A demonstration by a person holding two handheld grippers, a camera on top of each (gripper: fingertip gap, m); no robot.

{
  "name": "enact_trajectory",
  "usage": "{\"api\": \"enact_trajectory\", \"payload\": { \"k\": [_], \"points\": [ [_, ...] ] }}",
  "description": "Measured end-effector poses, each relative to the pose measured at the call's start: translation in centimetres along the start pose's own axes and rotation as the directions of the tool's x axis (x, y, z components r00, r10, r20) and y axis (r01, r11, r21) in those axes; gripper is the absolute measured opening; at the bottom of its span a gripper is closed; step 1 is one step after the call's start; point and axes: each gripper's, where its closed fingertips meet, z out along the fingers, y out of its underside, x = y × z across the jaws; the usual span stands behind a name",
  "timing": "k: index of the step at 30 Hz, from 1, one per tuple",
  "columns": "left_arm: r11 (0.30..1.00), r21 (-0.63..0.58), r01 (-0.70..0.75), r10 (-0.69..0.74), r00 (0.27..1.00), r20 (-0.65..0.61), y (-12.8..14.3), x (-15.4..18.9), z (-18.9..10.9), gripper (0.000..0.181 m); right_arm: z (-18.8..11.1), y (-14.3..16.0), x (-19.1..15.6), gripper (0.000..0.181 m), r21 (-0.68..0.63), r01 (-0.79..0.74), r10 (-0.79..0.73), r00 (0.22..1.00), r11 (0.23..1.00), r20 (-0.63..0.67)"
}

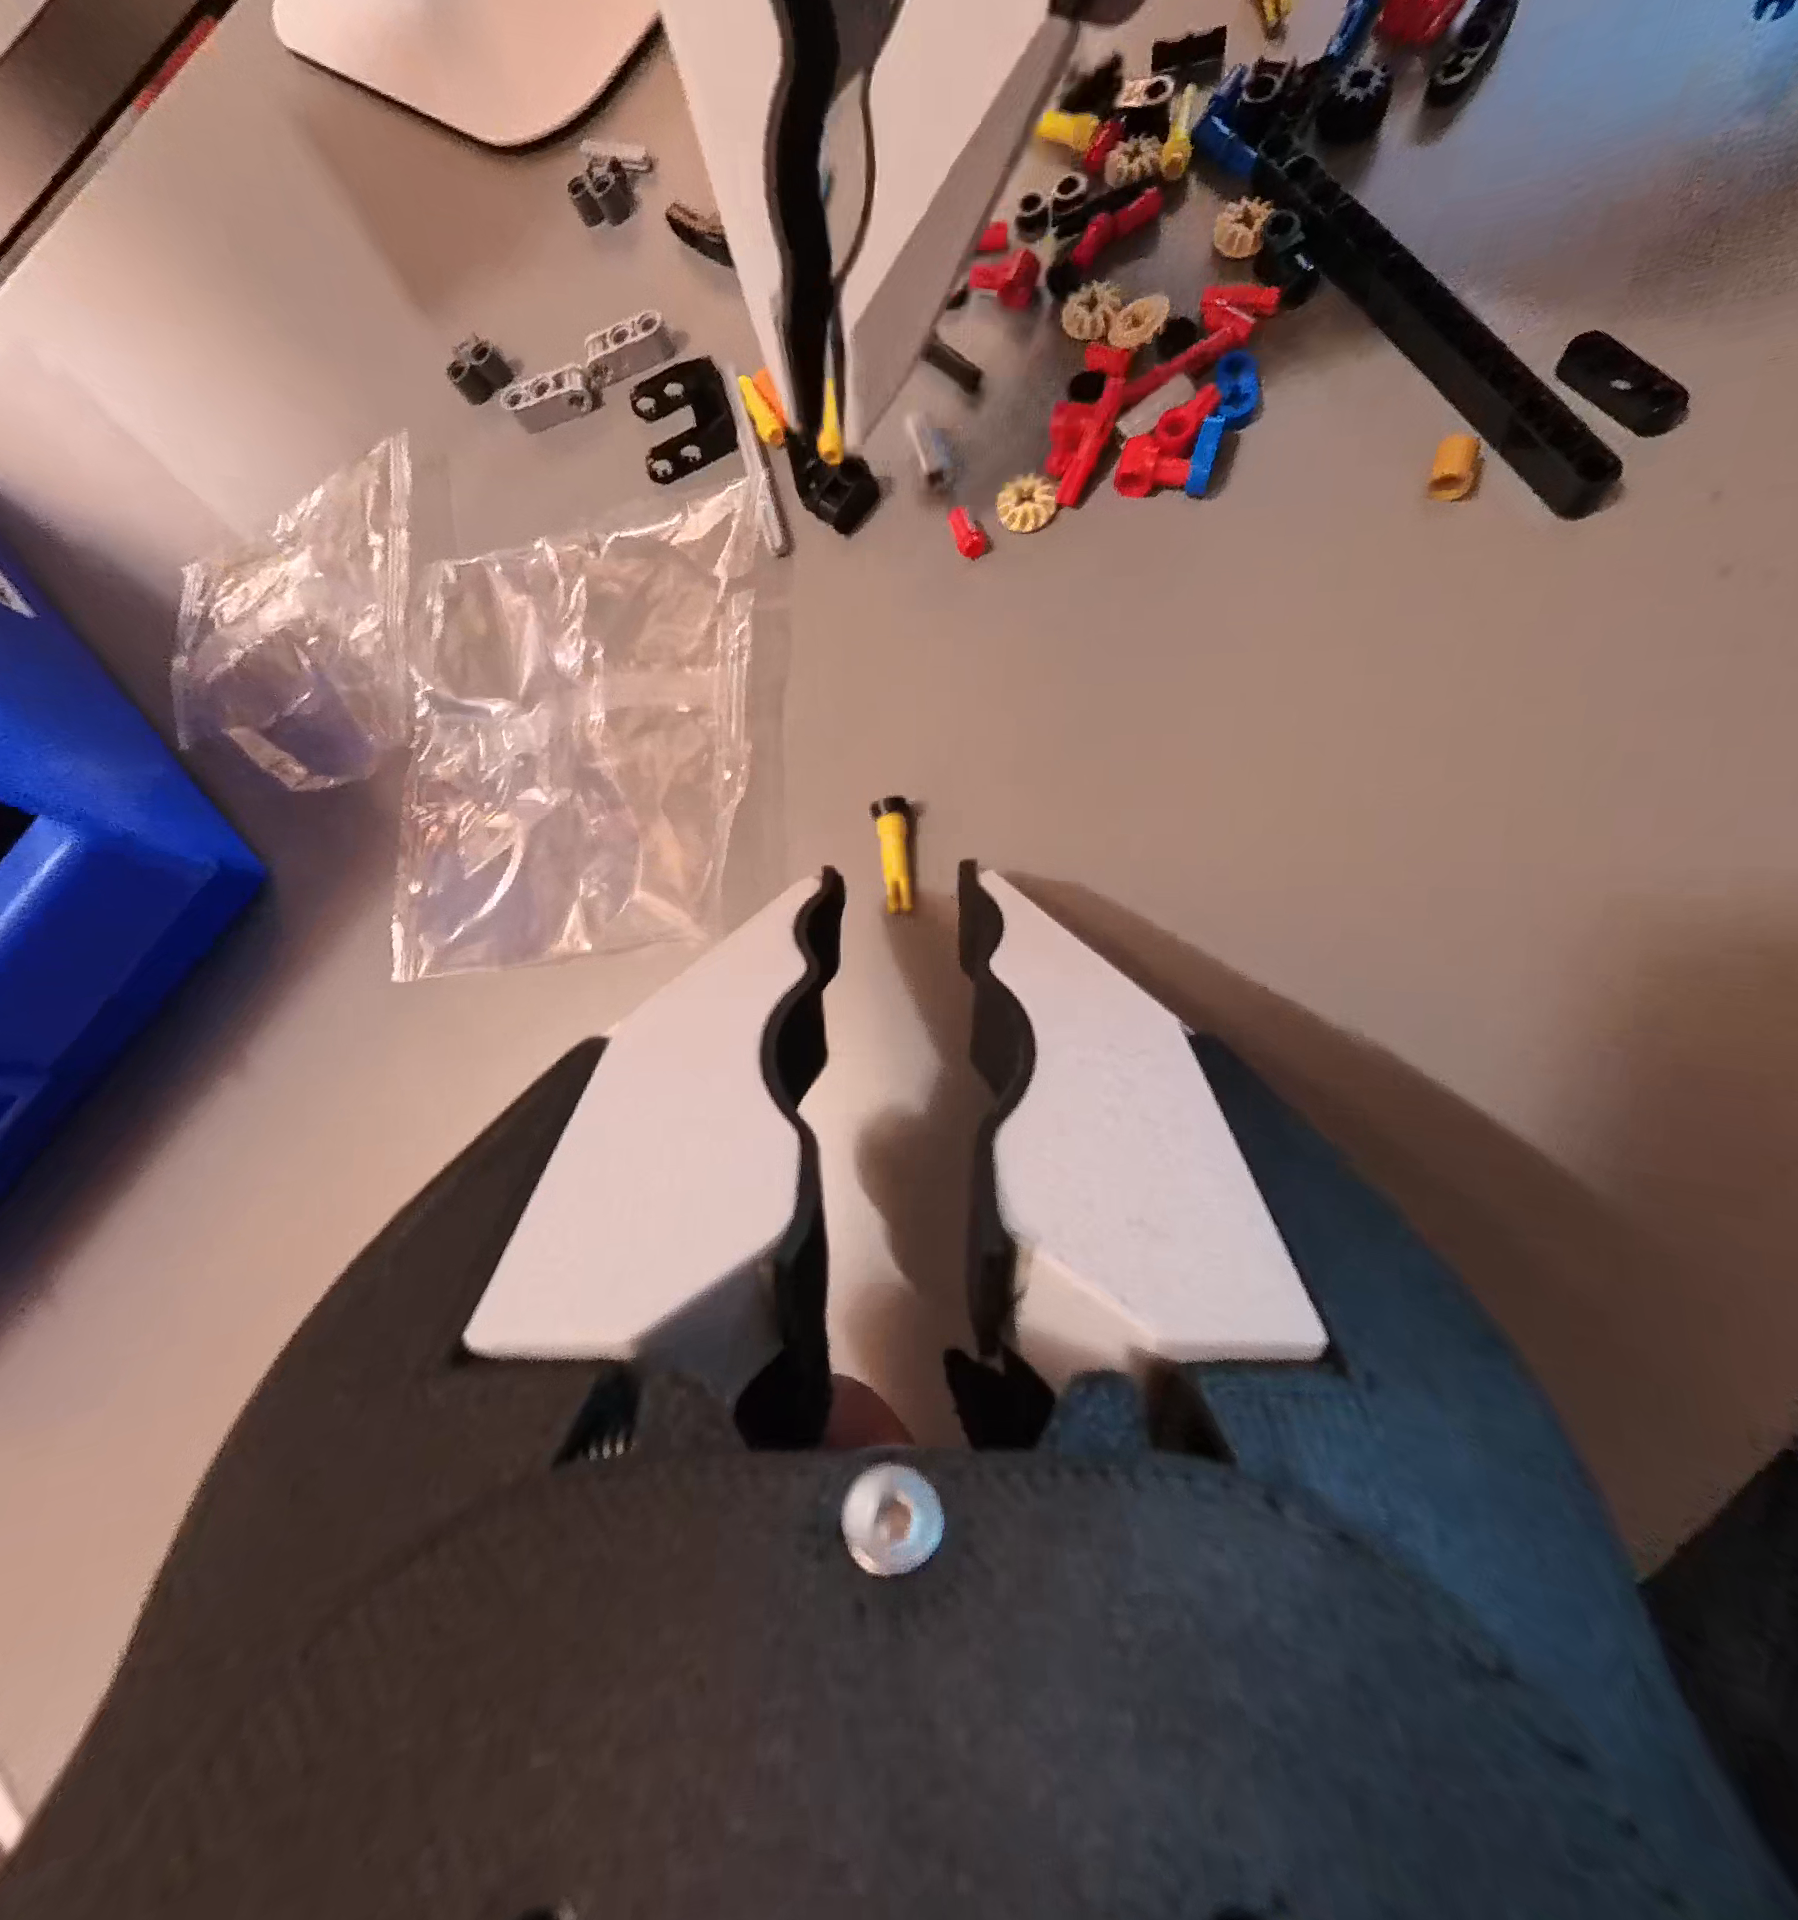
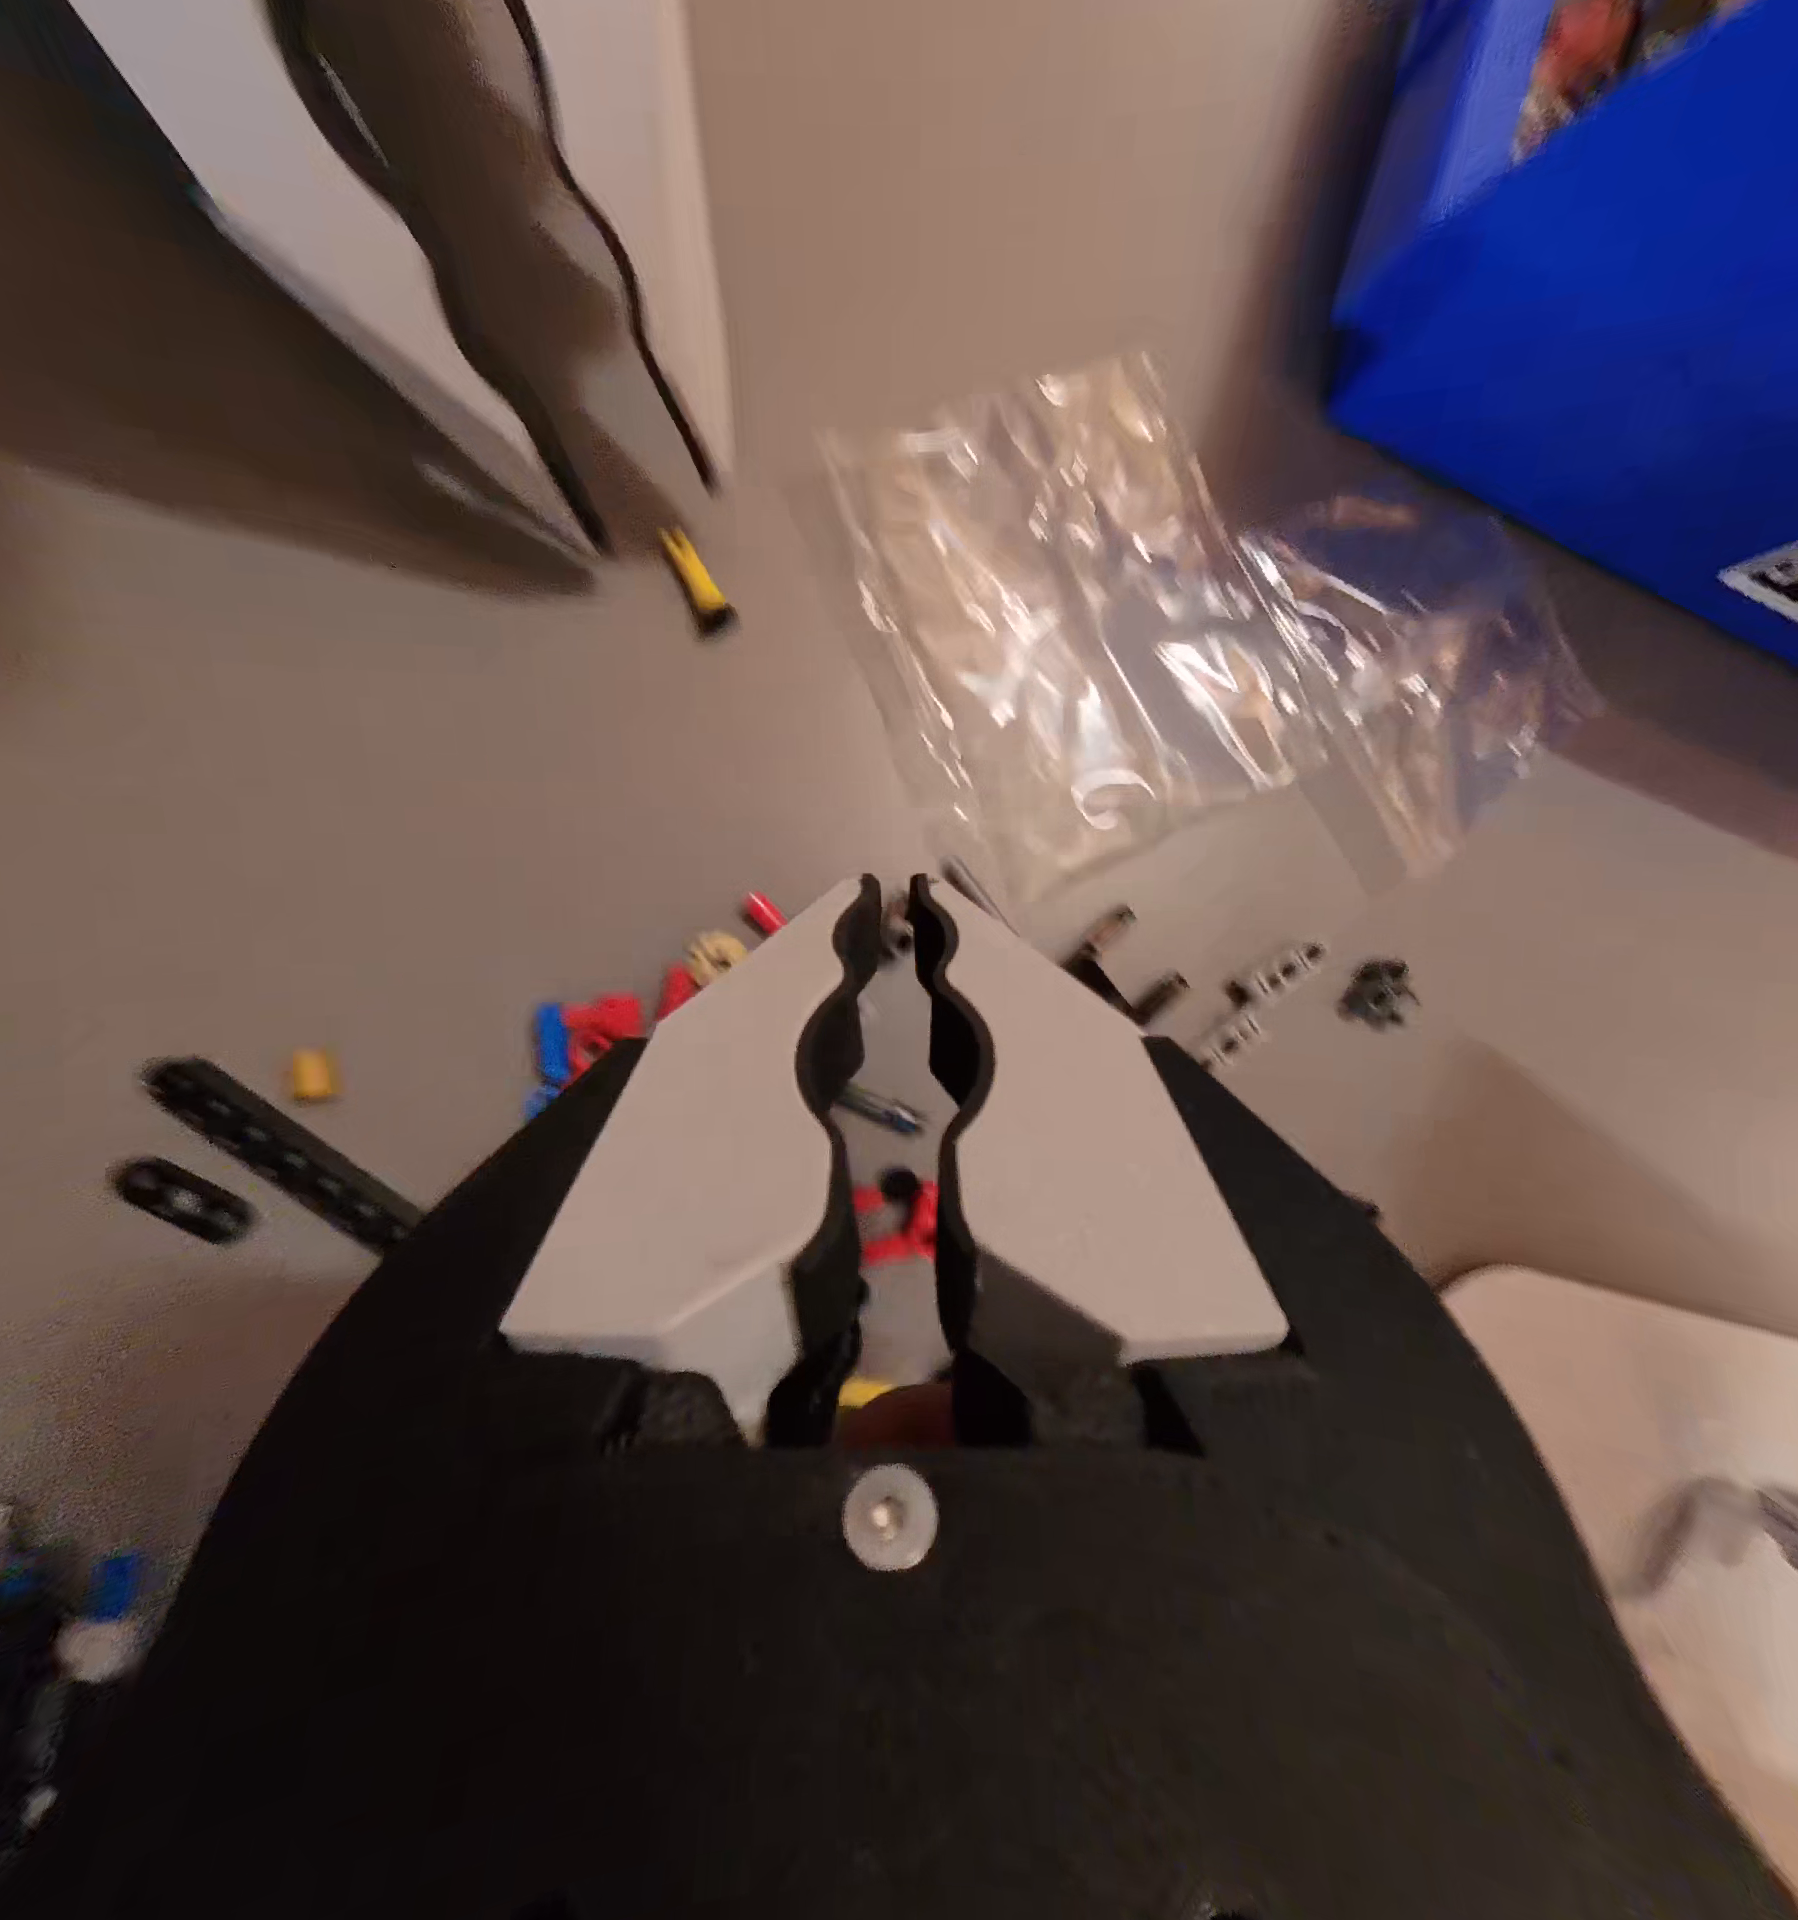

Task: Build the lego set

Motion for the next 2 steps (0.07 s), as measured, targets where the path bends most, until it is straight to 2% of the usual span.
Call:
{"api": "enact_trajectory", "payload": {
  "k": [1, 2],
  "points": [
    [1.000, -0.009, -0.009, 0.009, 1.000, 0.000, -0.03, 0.12, 0.33, 0.020, 0.27, -0.76, -0.67, 0.002, 0.011, -0.007, 0.007, 1.000, 1.000, 0.014],
    [1.000, -0.022, -0.015, 0.015, 1.000, 0.003, 0.03, 0.18, 0.66, 0.020, 0.73, -1.42, -1.29, 0.002, 0.018, -0.008, 0.008, 1.000, 1.000, 0.026]
  ]
}}
